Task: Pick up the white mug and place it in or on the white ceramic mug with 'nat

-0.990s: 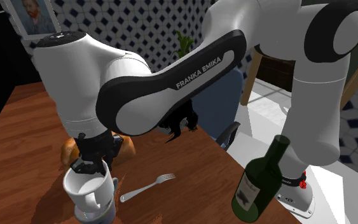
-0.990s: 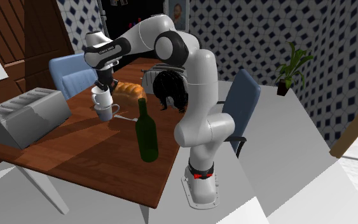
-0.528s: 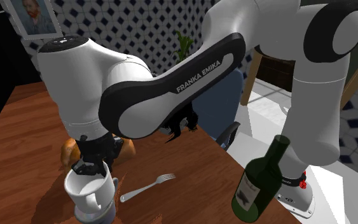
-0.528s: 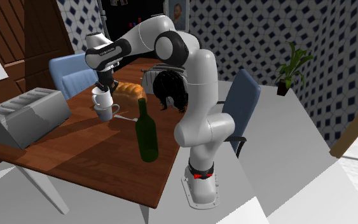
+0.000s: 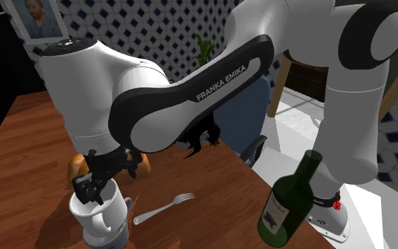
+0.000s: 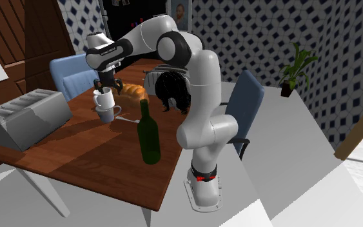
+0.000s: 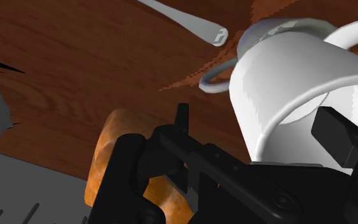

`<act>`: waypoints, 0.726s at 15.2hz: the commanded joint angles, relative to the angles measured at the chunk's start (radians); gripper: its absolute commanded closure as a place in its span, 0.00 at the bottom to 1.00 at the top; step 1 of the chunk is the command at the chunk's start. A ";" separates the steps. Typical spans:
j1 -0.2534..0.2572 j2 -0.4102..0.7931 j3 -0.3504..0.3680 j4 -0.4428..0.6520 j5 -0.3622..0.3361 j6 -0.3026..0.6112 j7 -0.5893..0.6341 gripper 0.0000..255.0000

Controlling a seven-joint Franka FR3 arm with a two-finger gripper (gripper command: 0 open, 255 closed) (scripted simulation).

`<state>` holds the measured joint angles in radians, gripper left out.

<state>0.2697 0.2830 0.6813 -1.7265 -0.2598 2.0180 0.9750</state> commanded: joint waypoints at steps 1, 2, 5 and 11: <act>-0.003 -0.018 0.006 0.030 0.016 -0.044 -0.011 0.00; -0.004 -0.029 0.009 0.052 0.024 -0.073 -0.017 0.00; -0.004 -0.036 0.012 0.070 0.031 -0.096 -0.021 0.00; -0.004 -0.035 0.012 0.070 0.030 -0.097 -0.021 0.00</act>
